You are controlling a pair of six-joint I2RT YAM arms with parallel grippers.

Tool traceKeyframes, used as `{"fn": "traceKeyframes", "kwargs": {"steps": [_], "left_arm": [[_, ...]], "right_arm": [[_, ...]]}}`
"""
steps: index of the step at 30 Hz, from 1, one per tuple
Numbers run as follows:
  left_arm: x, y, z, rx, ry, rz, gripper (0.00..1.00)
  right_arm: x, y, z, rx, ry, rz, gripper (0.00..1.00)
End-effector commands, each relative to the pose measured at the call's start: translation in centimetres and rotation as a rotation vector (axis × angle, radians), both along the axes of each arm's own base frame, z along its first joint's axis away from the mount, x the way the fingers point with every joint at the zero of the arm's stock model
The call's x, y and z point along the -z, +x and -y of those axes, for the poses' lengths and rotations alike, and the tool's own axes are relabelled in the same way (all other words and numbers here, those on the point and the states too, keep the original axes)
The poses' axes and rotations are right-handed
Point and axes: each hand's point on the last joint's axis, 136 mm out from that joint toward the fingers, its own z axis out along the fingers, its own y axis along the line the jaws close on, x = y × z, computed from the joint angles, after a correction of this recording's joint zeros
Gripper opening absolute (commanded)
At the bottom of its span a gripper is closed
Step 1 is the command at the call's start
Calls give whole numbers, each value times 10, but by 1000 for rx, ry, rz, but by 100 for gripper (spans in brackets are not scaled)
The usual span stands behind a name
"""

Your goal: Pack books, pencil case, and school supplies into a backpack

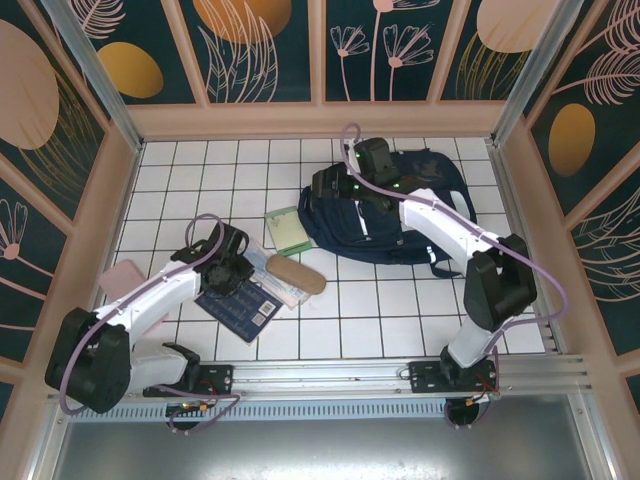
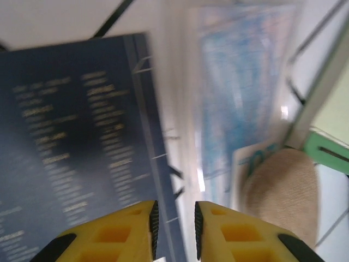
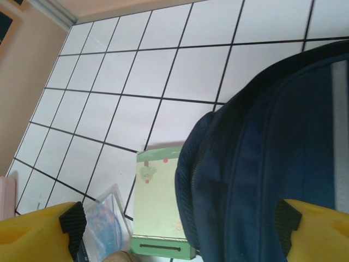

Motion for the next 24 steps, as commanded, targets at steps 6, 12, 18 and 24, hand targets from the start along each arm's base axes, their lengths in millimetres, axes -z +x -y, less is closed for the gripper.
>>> {"fn": "traceKeyframes", "kwargs": {"steps": [6, 12, 18, 24], "left_arm": [[38, -24, -23, -103, 29, -122, 27], [55, -7, -39, -73, 113, -109, 23], [43, 47, -55, -29, 229, 7, 22], [26, 117, -55, 13, 279, 92, 21]], "right_arm": [[-8, 0, -36, -73, 30, 49, 92], [-7, -4, -42, -84, 30, 42, 93], [-9, -5, -45, -81, 33, 42, 93], [-7, -7, -55, -92, 36, 31, 93]]}}
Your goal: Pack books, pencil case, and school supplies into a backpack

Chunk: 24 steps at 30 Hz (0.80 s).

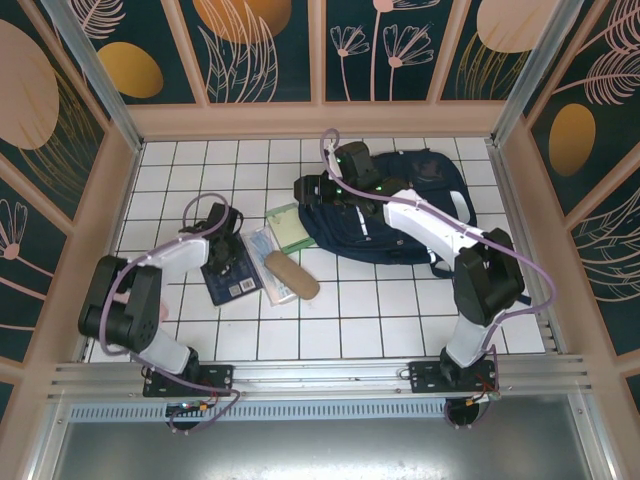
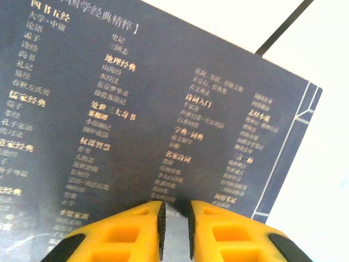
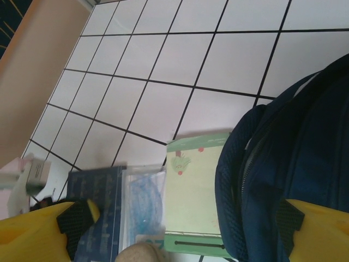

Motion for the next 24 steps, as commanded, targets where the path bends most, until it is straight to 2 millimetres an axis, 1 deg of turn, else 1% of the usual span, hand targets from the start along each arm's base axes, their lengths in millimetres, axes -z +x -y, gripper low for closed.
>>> {"fn": "traceKeyframes", "kwargs": {"steps": [1, 2, 3, 7, 10, 13, 15, 17, 19, 21, 22, 23, 24], "left_arm": [[-7, 45, -7, 46, 78, 66, 21], [-5, 52, -9, 40, 85, 65, 21], [-7, 66, -8, 33, 85, 78, 21], [-9, 97, -10, 19, 76, 100, 20], [-15, 121, -16, 14, 78, 125, 20], [-30, 140, -27, 9, 81, 147, 20], [-51, 148, -32, 18, 91, 183, 23], [-71, 148, -36, 31, 107, 218, 27], [-82, 141, -40, 42, 123, 225, 31], [-83, 127, -41, 61, 122, 209, 33], [-81, 117, -40, 71, 113, 194, 33], [-74, 107, -37, 92, 95, 176, 32], [-81, 98, -34, 100, 74, 191, 32]], "right_arm": [[-11, 5, -15, -12, 30, 27, 93], [-12, 4, -18, -16, 32, 27, 93], [-12, 3, -21, -21, 34, 26, 93], [-8, 0, -33, -41, 36, 14, 92], [-6, -3, -44, -63, 40, 5, 91], [-2, -7, -60, -95, 61, -16, 89], [1, -11, -72, -118, 70, -25, 85], [3, -16, -84, -147, 82, -33, 79], [7, -20, -95, -172, 96, -48, 74], [14, -26, -106, -203, 101, -66, 68], [18, -29, -111, -216, 96, -75, 66], [22, -32, -116, -228, 91, -81, 64], [25, -33, -119, -236, 88, -87, 62]]}}
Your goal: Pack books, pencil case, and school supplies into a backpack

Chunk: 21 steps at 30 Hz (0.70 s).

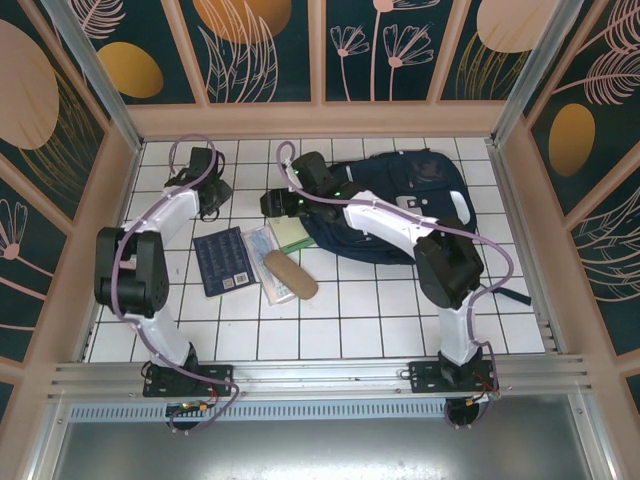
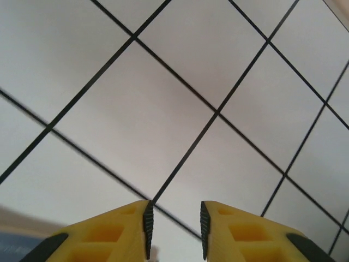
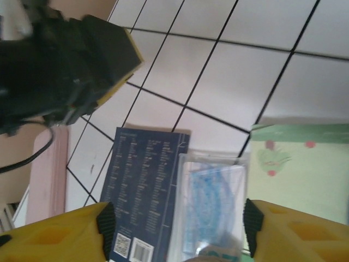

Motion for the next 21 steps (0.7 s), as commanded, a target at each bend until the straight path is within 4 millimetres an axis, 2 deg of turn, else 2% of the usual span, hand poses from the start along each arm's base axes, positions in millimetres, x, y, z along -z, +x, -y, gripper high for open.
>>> {"fn": "traceKeyframes", "kwargs": {"steps": [1, 8, 11, 13, 15, 17, 21], "left_arm": [[8, -44, 4, 60, -26, -73, 31], [42, -125, 34, 39, -301, -158, 28], [61, -153, 43, -3, -399, -190, 24], [73, -165, 46, -10, -419, -205, 23], [86, -171, 44, -19, -411, -229, 21], [97, -168, 44, -14, -400, -250, 19], [110, -149, 33, -16, -304, -290, 13]], "right_arm": [[-6, -7, -22, -59, 40, 2, 62], [6, -5, -28, -66, 34, -15, 62], [6, -4, -31, -71, 33, -15, 62], [6, -3, -32, -70, 32, -13, 63], [8, -2, -32, -69, 31, -15, 63], [7, -2, -33, -70, 33, -16, 63], [6, -3, -35, -71, 30, -19, 63]]}}
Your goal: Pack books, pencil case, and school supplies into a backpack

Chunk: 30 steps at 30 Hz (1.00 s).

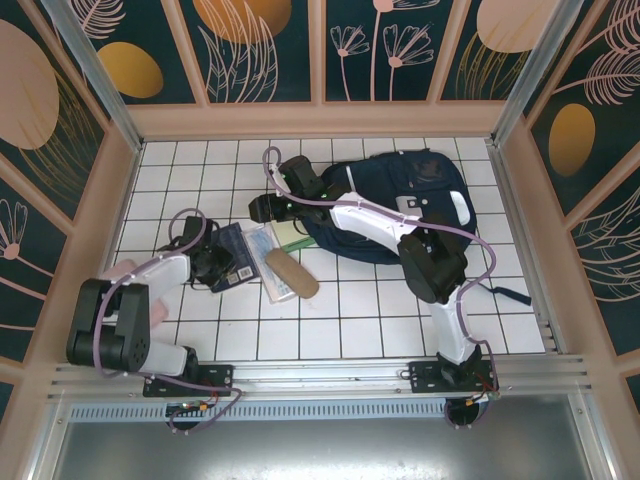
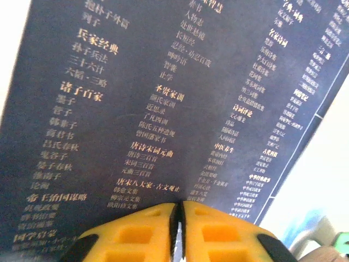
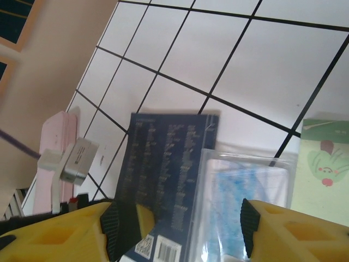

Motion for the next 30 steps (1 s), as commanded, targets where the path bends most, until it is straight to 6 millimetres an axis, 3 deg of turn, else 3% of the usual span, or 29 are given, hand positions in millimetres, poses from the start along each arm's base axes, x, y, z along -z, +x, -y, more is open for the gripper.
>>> {"fn": "traceKeyframes", "kwargs": {"steps": [1, 7, 10, 14, 19, 25, 30], "left_arm": [[23, 11, -13, 5, 95, -57, 11], [27, 69, -32, 16, 177, -19, 11], [23, 102, -31, 34, 185, 6, 11], [19, 129, -24, 47, 159, 32, 11], [-6, 137, -23, 68, 167, 78, 15], [-49, 148, -34, 125, 224, 170, 31], [-48, 160, -61, 145, 256, 193, 40]], "right_arm": [[-8, 2, -7, -6, 18, 8, 63], [-10, -2, -10, -8, 16, 10, 63], [-8, -3, -12, -3, 11, 9, 63], [-2, 4, -13, 30, 5, 8, 63], [12, 14, -20, 68, 8, -21, 63], [38, 23, -29, 118, 24, -95, 63], [61, 32, -37, 167, 29, -163, 63]]}}
